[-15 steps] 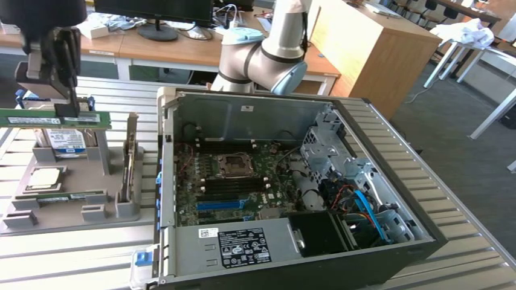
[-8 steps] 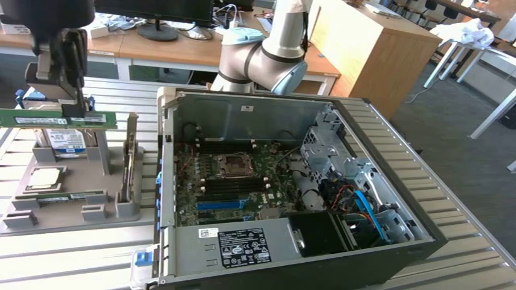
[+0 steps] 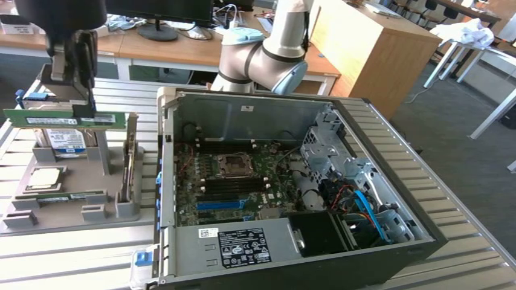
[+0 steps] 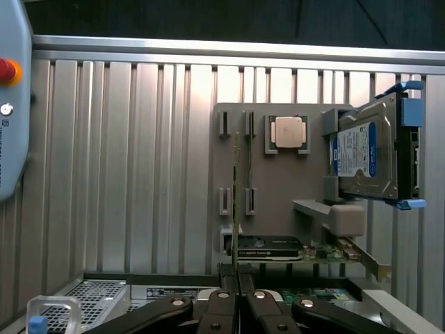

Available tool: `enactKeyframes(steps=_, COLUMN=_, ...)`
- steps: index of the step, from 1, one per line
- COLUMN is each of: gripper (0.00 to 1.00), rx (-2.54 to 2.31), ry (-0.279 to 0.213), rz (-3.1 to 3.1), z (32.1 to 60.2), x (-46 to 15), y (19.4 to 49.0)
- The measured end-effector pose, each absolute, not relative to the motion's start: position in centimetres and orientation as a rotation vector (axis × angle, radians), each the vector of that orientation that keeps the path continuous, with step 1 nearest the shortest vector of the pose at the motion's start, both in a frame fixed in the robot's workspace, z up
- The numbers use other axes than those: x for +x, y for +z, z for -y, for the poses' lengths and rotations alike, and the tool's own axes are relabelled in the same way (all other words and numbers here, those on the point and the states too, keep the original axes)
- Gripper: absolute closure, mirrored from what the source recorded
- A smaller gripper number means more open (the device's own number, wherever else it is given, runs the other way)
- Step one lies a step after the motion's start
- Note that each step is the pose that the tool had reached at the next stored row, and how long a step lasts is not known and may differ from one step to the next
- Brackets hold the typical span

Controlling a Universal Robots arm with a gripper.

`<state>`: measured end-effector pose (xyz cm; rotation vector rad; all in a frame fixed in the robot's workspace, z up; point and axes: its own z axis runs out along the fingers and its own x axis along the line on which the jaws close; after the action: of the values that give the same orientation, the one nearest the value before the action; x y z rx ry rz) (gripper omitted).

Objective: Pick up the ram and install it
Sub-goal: 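Pick up the ram and move it above insertion slot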

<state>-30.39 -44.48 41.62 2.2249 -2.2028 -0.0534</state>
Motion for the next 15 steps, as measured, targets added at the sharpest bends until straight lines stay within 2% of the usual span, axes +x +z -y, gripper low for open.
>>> enactKeyframes(steps=15, gripper=0.89, rx=2.225, ry=-0.054, rz=2.203, z=44.5, x=-28.2, y=41.6)
